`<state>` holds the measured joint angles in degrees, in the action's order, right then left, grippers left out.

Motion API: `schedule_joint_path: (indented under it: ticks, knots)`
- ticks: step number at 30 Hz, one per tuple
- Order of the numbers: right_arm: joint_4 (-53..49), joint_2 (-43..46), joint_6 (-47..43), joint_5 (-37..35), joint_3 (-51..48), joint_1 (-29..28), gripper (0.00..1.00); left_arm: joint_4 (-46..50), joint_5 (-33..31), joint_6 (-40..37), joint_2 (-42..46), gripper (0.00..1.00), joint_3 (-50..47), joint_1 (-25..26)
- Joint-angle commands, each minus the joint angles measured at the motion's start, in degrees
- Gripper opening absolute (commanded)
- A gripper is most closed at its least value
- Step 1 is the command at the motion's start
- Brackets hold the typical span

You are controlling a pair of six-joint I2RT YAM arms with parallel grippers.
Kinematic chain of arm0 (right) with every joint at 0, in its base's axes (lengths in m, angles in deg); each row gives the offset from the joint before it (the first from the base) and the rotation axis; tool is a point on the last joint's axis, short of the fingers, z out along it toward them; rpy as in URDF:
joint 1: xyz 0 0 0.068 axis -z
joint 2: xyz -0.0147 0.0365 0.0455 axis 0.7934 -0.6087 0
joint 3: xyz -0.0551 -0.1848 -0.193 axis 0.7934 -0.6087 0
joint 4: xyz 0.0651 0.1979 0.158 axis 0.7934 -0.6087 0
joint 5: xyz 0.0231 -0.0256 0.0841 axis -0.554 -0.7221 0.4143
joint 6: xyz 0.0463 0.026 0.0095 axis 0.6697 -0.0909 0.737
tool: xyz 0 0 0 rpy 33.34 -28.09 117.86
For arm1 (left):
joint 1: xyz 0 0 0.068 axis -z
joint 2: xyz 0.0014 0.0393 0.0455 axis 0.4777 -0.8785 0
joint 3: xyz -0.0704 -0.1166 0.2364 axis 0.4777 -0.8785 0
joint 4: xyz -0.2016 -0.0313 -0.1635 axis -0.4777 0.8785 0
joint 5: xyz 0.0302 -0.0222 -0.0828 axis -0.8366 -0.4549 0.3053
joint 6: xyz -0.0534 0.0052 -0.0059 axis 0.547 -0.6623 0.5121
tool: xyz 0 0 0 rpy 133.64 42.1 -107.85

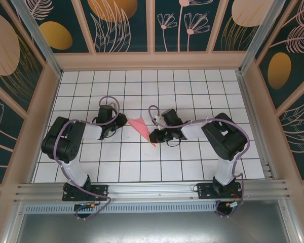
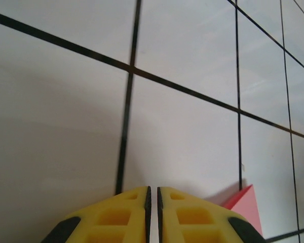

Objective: Fold a paper plane with a square sheet of paper (pick it up from the middle)
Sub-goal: Fold the wing for the fifth time at the center of the table.

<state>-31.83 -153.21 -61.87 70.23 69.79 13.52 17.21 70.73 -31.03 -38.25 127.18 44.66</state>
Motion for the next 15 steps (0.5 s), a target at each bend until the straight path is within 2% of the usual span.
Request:
schedule_joint_path:
  ticks: [1, 6, 11, 15]
  knots:
    - [-12.2, -4.1, 0.3, -7.9, -4.0, 0.8, 0.00, 5.0, -3.0, -2.3, 0.1, 0.16, 0.8, -2.0]
    - [-12.1, -3.7, 0.9, -7.1, -3.5, 0.8, 0.00, 3.1, 4.1, -0.2, 7.1, 0.17, -0.3, -1.4]
    - [-12.3, -3.8, 1.1, -7.5, -3.3, 0.7, 0.00, 2.6, 4.7, 1.4, 12.2, 0.12, -2.1, 2.4]
    - [-12.9, -4.1, 1.2, -7.8, -3.0, 0.5, 0.00, 1.3, 7.0, 3.0, 11.4, 0.07, -1.5, 7.0]
